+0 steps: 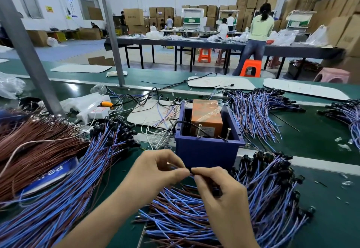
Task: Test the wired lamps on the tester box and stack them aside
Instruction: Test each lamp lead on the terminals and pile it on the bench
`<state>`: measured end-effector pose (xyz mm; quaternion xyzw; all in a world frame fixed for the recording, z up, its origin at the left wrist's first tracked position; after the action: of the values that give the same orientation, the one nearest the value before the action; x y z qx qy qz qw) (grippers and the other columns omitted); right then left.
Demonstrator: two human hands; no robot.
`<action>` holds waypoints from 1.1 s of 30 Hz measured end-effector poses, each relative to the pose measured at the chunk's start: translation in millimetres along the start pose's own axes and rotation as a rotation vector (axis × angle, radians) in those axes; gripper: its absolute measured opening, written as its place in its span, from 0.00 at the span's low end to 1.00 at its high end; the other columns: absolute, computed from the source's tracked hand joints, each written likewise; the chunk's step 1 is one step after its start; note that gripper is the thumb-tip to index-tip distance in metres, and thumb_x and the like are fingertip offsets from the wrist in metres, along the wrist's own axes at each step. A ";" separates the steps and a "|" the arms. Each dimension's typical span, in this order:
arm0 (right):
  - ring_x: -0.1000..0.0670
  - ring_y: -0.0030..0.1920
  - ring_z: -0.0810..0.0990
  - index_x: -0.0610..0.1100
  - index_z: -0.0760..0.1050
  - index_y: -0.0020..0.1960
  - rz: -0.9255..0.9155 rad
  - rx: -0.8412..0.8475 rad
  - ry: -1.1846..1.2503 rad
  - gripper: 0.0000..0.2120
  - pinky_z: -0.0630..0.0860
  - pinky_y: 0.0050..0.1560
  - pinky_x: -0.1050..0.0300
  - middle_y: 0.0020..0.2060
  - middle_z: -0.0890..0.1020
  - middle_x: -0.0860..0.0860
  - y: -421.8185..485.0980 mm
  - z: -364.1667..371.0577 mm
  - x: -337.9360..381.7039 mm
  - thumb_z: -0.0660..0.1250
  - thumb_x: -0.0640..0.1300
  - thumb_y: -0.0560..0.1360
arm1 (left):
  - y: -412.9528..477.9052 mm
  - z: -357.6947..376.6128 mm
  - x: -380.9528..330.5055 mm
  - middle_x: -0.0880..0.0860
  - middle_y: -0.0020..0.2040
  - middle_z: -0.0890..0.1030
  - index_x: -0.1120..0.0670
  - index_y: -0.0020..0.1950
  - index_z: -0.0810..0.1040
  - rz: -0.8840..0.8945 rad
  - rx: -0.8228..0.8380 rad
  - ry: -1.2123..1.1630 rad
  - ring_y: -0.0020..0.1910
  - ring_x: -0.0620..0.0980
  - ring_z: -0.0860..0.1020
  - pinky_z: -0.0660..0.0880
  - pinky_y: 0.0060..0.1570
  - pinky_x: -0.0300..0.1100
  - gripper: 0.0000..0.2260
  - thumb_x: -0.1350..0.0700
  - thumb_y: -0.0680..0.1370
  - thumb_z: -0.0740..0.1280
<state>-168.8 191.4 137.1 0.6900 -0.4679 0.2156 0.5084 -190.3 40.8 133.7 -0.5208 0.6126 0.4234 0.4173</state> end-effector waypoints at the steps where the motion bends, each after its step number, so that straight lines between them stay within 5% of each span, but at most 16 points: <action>1: 0.58 0.44 0.80 0.55 0.82 0.46 0.033 -0.008 0.045 0.12 0.74 0.44 0.67 0.39 0.82 0.59 -0.5 -1.3 -3.5 0.71 0.37 0.73 | -0.1 0.4 2.7 0.54 0.32 0.82 0.52 0.37 0.82 -0.029 -0.033 -0.130 0.30 0.44 0.77 0.74 0.33 0.34 0.04 0.57 0.67 0.76; 5: 0.58 0.39 0.82 0.52 0.83 0.41 0.269 -0.036 0.374 0.11 0.75 0.39 0.70 0.36 0.84 0.55 1.9 0.6 -23.7 0.70 0.37 0.74 | 4.8 22.0 11.0 0.53 0.35 0.83 0.53 0.37 0.84 -0.114 -0.089 -0.517 0.33 0.44 0.79 0.76 0.35 0.33 0.06 0.54 0.61 0.75; 12: 0.54 0.34 0.82 0.42 0.81 0.42 0.534 -0.239 0.664 0.08 0.80 0.37 0.63 0.33 0.84 0.49 6.4 -4.7 -64.3 0.66 0.35 0.76 | 33.2 54.0 25.9 0.48 0.37 0.84 0.52 0.39 0.83 -0.249 -0.065 -0.517 0.31 0.40 0.78 0.74 0.29 0.33 0.06 0.56 0.76 0.69; 33: 0.49 0.30 0.83 0.40 0.75 0.49 0.596 -0.481 0.805 0.06 0.80 0.32 0.61 0.39 0.77 0.41 9.1 -22.4 -94.0 0.60 0.33 0.80 | 60.4 43.7 43.0 0.48 0.33 0.82 0.57 0.43 0.82 -0.286 -0.233 -0.534 0.24 0.40 0.71 0.76 0.30 0.33 0.06 0.59 0.78 0.67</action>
<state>-216.8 251.3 77.6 0.2552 -0.4476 0.4838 0.7074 -251.8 76.2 85.1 -0.5163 0.3495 0.5494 0.5562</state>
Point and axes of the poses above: each hand's wrist, its own y-axis towards the middle knuckle, its own z-axis out of the palm, x = y × z, the point moved 10 cm from there along y, towards the middle knuckle
